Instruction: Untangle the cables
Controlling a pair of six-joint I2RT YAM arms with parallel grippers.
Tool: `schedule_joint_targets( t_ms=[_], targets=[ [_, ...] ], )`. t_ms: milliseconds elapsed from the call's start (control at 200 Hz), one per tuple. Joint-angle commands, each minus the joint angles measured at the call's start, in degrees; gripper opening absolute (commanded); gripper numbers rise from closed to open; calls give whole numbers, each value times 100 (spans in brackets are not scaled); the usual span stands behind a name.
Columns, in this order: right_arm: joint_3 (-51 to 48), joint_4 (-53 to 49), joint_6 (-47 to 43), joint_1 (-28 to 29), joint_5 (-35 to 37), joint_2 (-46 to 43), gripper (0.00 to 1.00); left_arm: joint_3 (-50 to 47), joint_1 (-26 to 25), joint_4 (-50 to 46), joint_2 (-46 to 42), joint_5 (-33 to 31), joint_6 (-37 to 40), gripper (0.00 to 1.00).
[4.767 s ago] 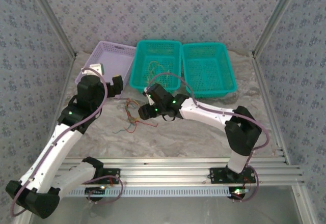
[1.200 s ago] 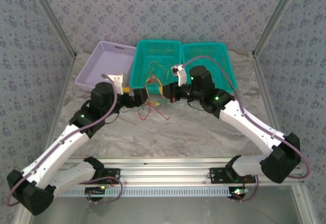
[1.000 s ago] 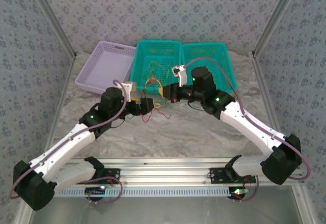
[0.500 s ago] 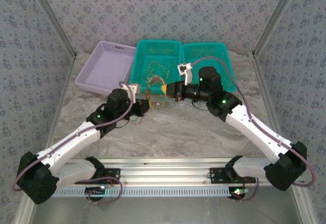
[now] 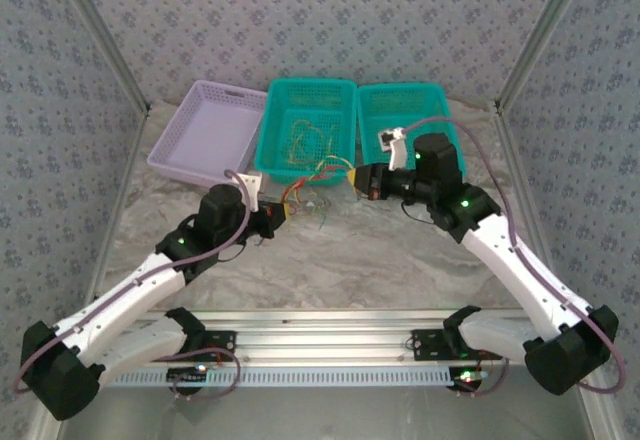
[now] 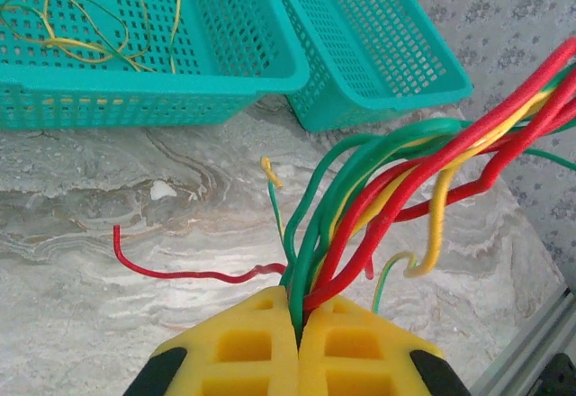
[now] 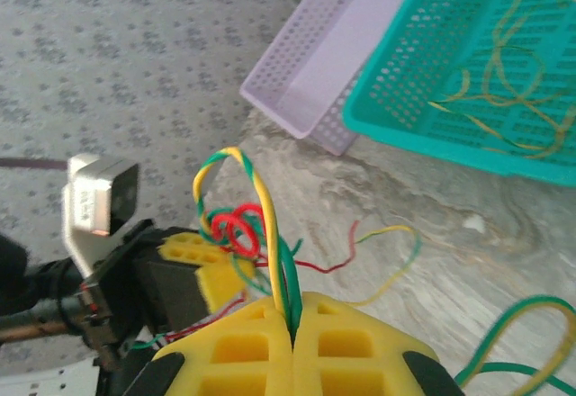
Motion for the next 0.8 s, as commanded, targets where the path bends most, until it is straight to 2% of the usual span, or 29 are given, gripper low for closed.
schedule_joint_targets(
  t_ms=[0, 130, 370, 605, 799],
  targets=[
    [64, -537, -161, -562, 1118, -440, 0, 81, 68, -1185, -245, -679, 64, 0],
    [-171, -693, -44, -1062, 1035, -711, 0, 275, 77, -1901, -272, -926, 4, 0],
    [-238, -989, -86, -1599, 1179, -1182, 0, 465, 79, -2814, -202, -1340, -81, 0],
    [-207, -1294, -62, -1959, 1854, -1556, 0, 736, 117, -3503, -147, -1558, -38, 0],
    [-333, -865, 21, -1973, 1273, -1457, 0, 665, 115, -3453, -117, -1340, -55, 0]
  ],
)
